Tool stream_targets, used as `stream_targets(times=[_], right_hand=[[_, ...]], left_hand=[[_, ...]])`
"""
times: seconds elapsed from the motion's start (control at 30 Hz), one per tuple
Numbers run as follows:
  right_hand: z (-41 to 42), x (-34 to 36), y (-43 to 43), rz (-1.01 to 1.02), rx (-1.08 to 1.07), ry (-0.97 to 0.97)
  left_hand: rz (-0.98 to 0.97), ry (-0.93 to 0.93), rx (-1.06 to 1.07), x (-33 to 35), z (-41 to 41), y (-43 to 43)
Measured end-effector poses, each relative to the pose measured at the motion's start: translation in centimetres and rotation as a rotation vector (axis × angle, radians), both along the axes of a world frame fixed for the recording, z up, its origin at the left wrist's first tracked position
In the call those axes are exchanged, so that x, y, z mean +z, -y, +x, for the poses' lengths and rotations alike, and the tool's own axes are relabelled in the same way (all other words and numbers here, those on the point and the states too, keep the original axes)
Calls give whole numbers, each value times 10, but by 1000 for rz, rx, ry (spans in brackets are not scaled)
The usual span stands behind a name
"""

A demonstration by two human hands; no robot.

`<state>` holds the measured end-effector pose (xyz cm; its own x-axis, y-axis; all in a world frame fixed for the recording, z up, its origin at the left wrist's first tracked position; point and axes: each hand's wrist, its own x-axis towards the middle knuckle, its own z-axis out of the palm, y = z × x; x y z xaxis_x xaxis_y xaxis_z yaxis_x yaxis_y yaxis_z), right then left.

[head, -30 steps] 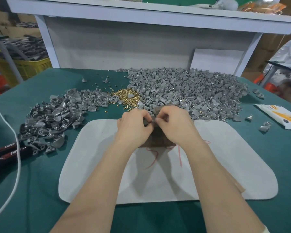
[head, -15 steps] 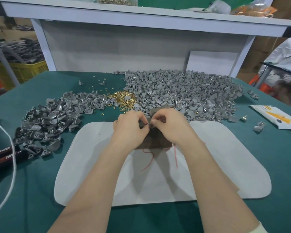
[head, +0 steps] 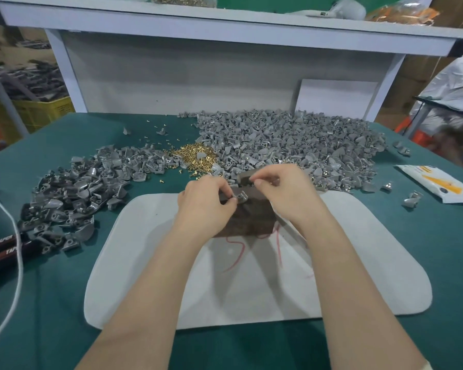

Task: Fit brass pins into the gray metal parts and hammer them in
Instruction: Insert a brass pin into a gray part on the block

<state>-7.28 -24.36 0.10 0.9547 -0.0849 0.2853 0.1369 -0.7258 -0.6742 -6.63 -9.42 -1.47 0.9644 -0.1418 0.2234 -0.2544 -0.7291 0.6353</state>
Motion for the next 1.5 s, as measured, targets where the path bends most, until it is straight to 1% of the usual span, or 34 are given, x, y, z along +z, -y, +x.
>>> stream_targets(times=[0.07,0.2,0.5,0.6,0.73,0.83,0.9,0.97,1.03,1.1,1.2,1.3,1.43,1.5], right_hand=[[5,-1,-7,-99,10,-23],[16,-4,-10,-174,-3,-97],[36,9,-13,-273,217,-209],[39,5,-15,-252,246,-194],[41,-6,-18,-237,208,-113],[40,-10,-18,-247,157,-92],[39,-9,-15,-209,117,-60],[36,-6,-9,-68,70,-12],[29,-2,-3,99,78,16],[20,-2,-1,147,117,19],[13,-5,-2,65,133,23],[9,-7,-8,34,186,56],[6,-9,-12,-129,226,99],[5,-9,-14,-175,225,120]], left_hand=[[-14,-14,-10,1,0,-3],[-25,-42,-30,2,1,-7],[-36,-65,-54,5,0,-11],[-17,-78,-71,7,1,-14],[-20,-73,-62,7,0,-13],[-24,-61,-46,6,0,-11],[-15,-43,-32,6,-1,-10],[-1,-20,-18,5,-1,-9],[6,-8,-16,4,0,-7],[24,3,-21,3,1,-5],[44,10,-20,2,2,-4],[37,10,-20,1,3,-4],[46,9,-17,1,4,-4],[53,6,-21,1,4,-4]])
